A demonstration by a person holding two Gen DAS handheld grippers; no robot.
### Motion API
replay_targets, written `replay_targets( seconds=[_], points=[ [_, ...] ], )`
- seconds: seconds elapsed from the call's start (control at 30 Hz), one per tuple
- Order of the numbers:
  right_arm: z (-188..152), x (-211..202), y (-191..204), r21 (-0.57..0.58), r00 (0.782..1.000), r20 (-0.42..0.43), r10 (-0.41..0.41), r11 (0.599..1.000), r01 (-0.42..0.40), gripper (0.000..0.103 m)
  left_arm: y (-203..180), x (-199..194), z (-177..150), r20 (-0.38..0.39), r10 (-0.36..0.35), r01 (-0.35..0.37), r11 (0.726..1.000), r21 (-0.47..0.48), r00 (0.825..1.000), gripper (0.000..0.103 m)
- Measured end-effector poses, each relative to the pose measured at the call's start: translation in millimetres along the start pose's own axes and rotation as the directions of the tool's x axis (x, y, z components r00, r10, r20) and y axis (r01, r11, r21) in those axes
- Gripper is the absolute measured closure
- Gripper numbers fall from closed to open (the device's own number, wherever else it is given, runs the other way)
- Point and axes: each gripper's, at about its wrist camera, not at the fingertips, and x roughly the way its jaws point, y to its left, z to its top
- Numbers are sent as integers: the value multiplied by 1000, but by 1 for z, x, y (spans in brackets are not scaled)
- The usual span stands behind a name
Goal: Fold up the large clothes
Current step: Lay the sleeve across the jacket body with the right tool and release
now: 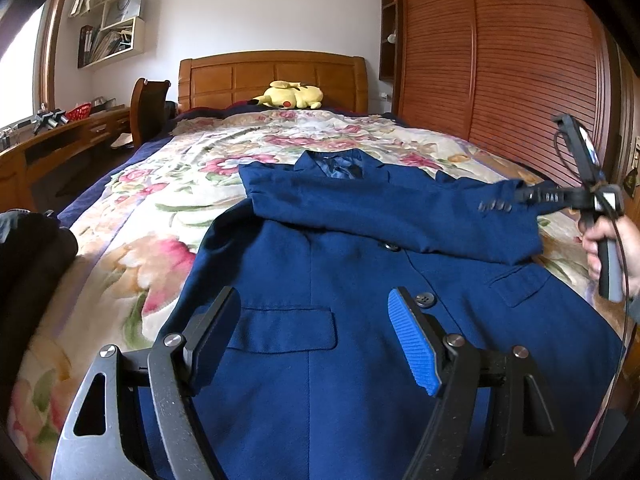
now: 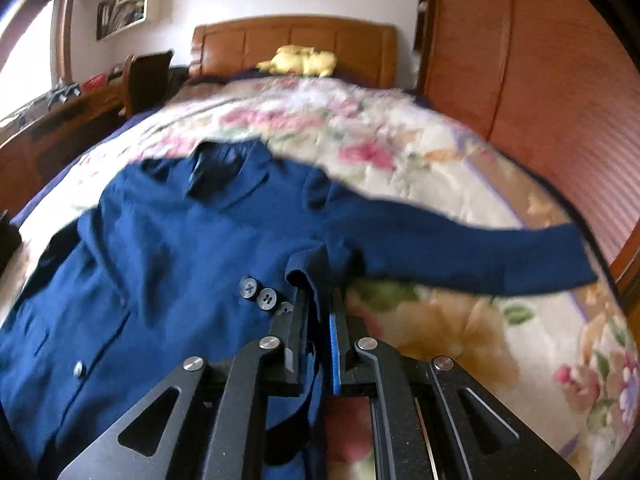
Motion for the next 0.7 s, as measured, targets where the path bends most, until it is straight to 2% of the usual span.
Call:
replay_targets(
  seconds=[0.03,0.1,0.17,0.23,0.33,0.47,0.7],
  points=[
    [-2,2,3,-13,1000,-7,-4,1000,4,94,0,0,0,-1,0,0,1000,0,1000,26],
    [-3,10,7,-47,999,-11,-45,998,44,83,0,0,1,-2,1,-1,1000,1,1000,26],
    [0,13,10,-65,999,-10,-50,997,49,57,0,0,1,-3,4,-4,1000,-1,1000,26],
    [0,9,11,-72,998,7,-58,996,59,40,1,0,2,1,4,-4,1000,-5,1000,26],
    [3,-5,15,-79,996,37,-81,993,84,35,1,-2,4,16,-3,4,1000,-13,1000,26],
    [-2,-14,19,-84,993,73,-95,991,101,35,-4,-6,8,48,-6,6,1000,-4,999,26],
    [-16,-16,25,-121,999,43,-31,992,36,35,-11,-1,14,69,-12,12,1000,2,998,26]
  ],
)
